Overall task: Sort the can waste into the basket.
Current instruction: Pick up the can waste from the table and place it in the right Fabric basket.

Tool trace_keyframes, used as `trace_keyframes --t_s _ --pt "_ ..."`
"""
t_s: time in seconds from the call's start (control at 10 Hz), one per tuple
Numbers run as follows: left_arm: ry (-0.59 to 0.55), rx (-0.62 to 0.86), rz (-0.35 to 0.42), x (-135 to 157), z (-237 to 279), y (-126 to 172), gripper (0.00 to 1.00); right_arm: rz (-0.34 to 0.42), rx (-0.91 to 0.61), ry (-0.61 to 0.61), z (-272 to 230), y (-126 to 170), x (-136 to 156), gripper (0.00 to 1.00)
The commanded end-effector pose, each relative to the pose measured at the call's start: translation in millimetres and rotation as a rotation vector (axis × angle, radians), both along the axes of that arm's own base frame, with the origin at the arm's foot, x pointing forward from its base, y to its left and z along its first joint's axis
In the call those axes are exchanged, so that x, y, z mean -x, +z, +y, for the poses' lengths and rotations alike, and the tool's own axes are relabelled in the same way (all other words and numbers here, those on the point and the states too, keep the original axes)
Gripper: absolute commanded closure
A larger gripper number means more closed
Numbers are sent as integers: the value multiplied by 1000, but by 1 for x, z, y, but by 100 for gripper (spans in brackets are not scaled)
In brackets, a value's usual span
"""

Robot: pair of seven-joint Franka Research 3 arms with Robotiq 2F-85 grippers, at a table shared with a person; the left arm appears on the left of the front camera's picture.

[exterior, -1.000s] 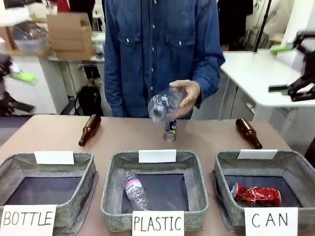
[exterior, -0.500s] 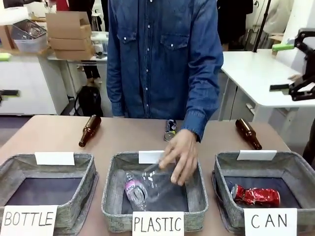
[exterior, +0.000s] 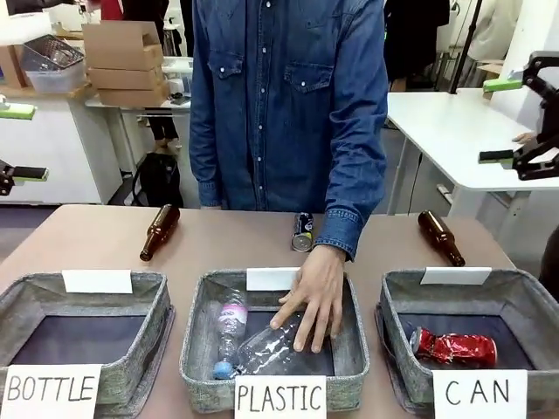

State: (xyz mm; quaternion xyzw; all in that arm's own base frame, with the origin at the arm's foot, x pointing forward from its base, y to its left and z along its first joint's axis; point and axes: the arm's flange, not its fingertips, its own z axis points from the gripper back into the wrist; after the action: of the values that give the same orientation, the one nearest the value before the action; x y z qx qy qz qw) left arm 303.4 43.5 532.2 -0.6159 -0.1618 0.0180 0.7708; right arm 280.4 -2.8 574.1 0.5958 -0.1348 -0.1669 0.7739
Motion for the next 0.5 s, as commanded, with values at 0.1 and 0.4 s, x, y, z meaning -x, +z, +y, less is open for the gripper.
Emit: trace_keyframes --t_s 0.1,0.4 --pt "-12 -4 -7 3 3 2 0 2 -1 6 1 0 0 0" --pt "-12 -4 -7 3 3 2 0 0 0 0 0 0 0 0"
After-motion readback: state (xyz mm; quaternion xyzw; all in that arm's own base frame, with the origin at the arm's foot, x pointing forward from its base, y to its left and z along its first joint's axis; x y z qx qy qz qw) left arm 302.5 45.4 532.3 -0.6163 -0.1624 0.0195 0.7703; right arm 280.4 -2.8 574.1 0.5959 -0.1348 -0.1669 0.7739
